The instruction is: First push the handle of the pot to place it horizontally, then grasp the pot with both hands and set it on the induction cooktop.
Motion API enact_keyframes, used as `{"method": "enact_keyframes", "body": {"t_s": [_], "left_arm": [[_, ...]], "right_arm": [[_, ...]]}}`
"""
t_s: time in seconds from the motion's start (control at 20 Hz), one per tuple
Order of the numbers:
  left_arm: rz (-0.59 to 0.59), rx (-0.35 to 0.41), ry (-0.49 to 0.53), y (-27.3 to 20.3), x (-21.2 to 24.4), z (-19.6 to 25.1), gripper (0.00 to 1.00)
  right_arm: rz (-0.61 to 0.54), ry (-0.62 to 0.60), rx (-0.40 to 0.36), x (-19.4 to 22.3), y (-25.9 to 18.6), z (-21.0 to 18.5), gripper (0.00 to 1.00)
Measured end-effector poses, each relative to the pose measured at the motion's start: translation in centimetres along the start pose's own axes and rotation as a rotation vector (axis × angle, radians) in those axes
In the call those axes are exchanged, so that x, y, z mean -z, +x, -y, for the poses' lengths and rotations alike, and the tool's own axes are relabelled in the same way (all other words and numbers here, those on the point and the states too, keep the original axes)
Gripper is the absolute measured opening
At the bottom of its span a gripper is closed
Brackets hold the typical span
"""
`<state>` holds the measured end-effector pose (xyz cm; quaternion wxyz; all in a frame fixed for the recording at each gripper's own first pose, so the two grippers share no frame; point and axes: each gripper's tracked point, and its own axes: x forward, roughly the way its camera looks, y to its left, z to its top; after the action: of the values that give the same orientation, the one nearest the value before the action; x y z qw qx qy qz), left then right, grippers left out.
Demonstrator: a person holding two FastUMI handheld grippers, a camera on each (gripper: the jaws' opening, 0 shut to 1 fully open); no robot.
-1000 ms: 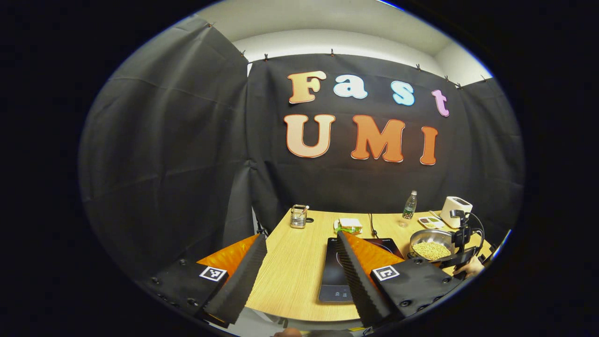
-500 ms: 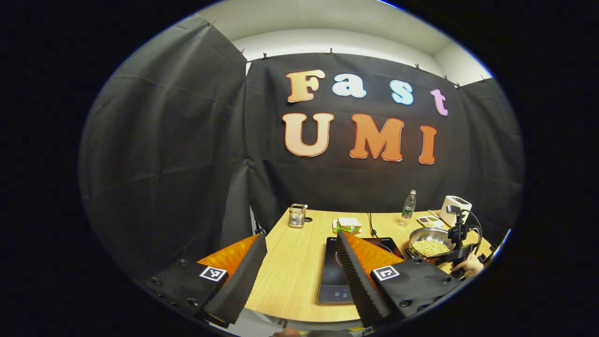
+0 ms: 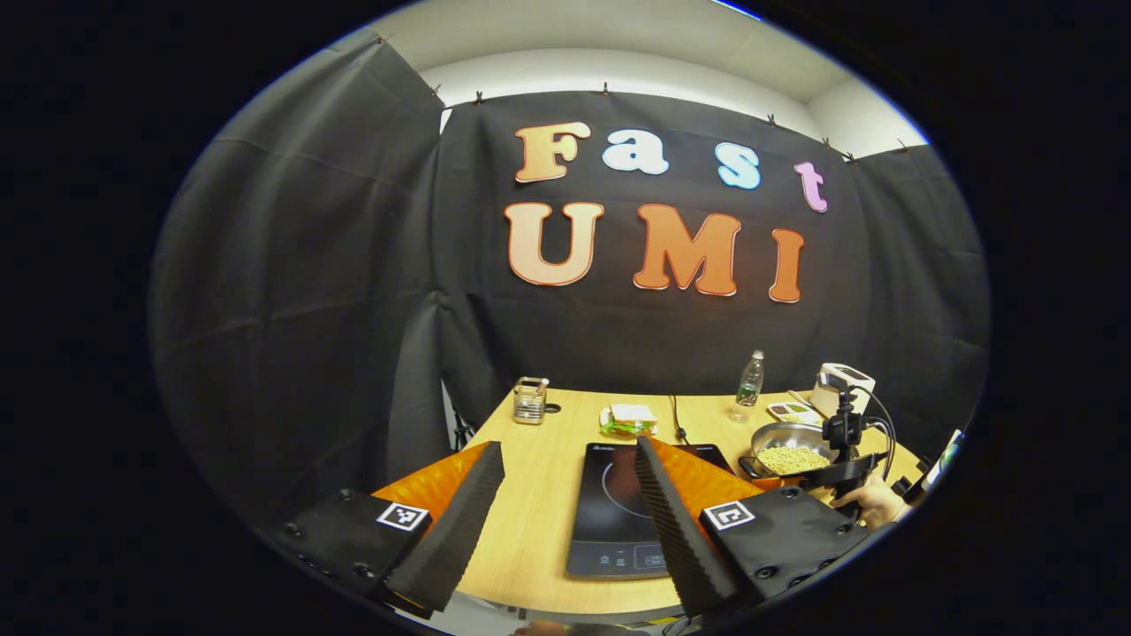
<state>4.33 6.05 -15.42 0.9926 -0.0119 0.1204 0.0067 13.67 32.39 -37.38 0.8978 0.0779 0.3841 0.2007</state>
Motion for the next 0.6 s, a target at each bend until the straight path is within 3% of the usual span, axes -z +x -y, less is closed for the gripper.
{"method": "enact_keyframes", "body": {"t_s": [0.3, 0.6], "left_arm": [[-0.019, 0.123, -0.025, 2.9, 1.0, 8.1, 0.98], [-0.058, 0.211, -0.009, 5.9, 3.4, 17.5, 0.99]], "right_arm": [[0.095, -0.018, -0.07, -1.9, -6.1, -0.1, 0.0], [0.243, -0.014, 0.053, -6.3, -12.9, 8.1, 0.02]]}}
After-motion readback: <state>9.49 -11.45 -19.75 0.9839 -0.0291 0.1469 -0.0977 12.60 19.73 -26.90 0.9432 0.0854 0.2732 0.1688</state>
